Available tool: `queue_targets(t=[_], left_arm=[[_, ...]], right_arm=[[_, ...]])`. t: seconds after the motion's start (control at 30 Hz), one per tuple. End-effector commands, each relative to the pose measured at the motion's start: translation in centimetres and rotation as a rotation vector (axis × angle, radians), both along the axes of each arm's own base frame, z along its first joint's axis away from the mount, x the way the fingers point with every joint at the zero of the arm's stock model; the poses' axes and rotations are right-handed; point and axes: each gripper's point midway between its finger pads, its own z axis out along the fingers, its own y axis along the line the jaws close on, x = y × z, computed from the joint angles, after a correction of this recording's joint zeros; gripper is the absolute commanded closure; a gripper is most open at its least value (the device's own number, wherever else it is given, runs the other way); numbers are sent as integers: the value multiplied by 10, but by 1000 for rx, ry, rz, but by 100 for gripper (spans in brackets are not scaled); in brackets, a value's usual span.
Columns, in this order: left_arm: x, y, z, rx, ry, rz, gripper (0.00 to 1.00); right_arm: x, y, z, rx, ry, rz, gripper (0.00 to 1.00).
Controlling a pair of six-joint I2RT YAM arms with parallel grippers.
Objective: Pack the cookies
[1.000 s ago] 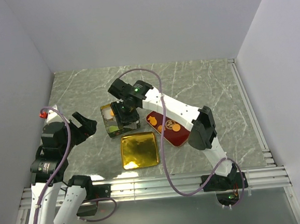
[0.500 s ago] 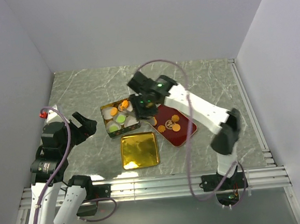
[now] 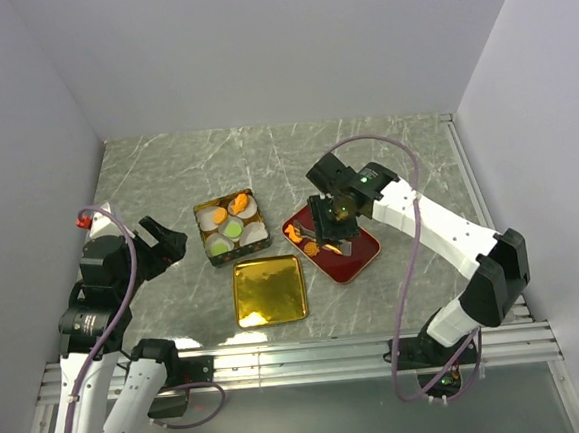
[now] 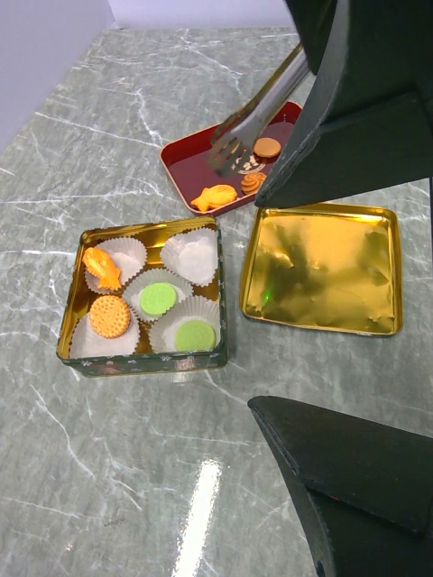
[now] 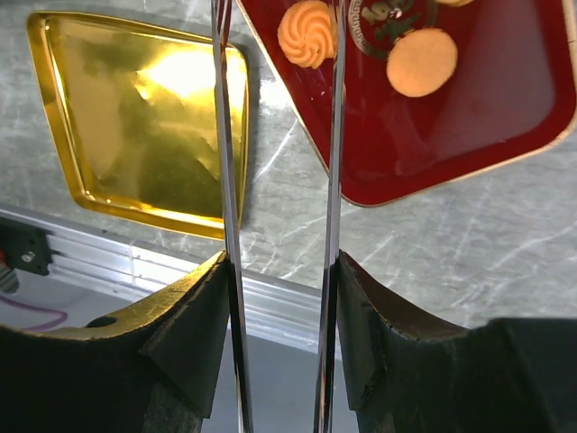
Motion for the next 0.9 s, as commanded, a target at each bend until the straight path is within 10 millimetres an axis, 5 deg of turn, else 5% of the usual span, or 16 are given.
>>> queue_targets(t=[0.0, 0.87], left_arm=[[4, -1, 6, -5, -29, -4, 9], [4, 1, 7, -4, -34, 10, 9]], right_arm=[[16, 19, 8, 121, -31, 9, 46], [31, 13, -19, 123, 75, -22, 47]])
